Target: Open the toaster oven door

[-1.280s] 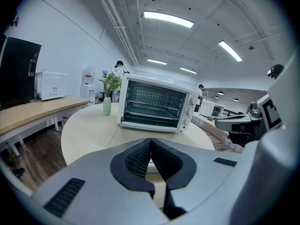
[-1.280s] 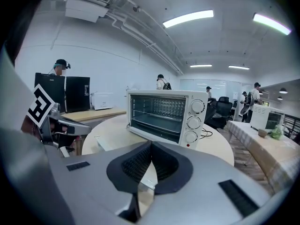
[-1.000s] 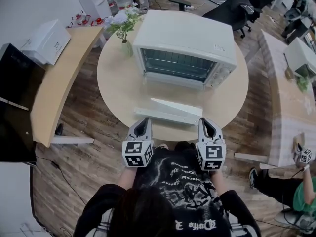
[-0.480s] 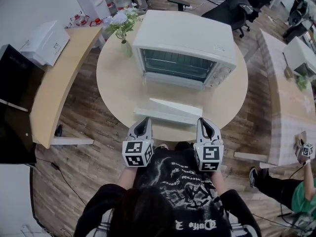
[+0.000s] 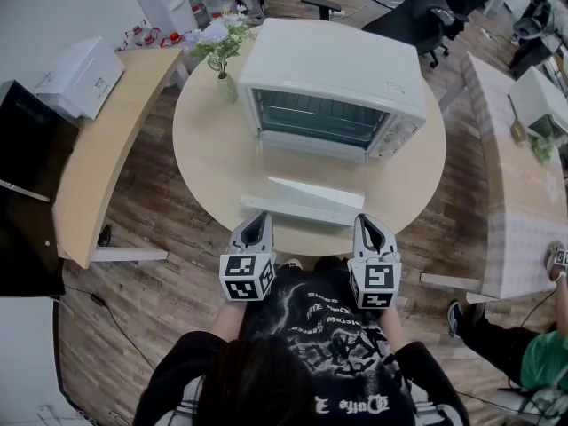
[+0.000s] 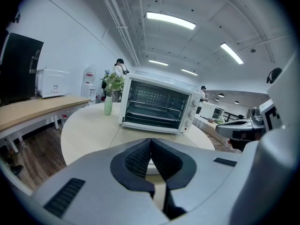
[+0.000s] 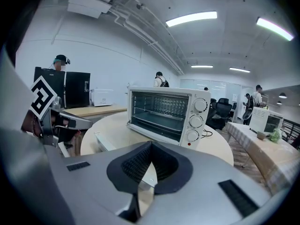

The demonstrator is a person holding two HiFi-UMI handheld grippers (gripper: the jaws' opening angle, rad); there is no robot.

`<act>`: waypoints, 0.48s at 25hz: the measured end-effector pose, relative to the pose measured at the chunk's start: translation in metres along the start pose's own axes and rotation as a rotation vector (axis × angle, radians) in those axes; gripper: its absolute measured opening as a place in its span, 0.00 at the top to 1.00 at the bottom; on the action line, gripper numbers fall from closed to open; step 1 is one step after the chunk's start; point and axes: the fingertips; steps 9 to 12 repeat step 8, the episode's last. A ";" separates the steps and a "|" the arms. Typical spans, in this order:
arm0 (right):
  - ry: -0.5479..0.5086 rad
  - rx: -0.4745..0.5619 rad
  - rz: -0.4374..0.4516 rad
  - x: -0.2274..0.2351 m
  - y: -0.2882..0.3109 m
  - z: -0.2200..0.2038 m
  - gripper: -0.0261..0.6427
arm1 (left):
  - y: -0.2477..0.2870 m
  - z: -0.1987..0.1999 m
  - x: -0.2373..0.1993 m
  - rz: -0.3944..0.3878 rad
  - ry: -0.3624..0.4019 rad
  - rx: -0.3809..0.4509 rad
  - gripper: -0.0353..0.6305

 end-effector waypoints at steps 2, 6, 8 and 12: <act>-0.005 -0.003 0.000 0.000 0.002 -0.002 0.95 | 0.001 -0.001 -0.001 -0.001 0.000 -0.002 0.92; -0.016 -0.013 0.003 -0.001 0.005 -0.004 0.95 | 0.003 0.000 -0.002 -0.001 0.003 -0.002 0.92; -0.020 -0.017 0.005 -0.002 0.006 -0.005 0.95 | 0.003 0.000 -0.002 0.000 0.003 -0.001 0.92; -0.020 -0.017 0.005 -0.002 0.006 -0.005 0.95 | 0.003 0.000 -0.002 0.000 0.003 -0.001 0.92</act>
Point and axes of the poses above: the fingertips, and each gripper's own axes: y forward along the fingers, x to its right, z out of its top, and after that the axes turned 10 degrees about -z, right-handed
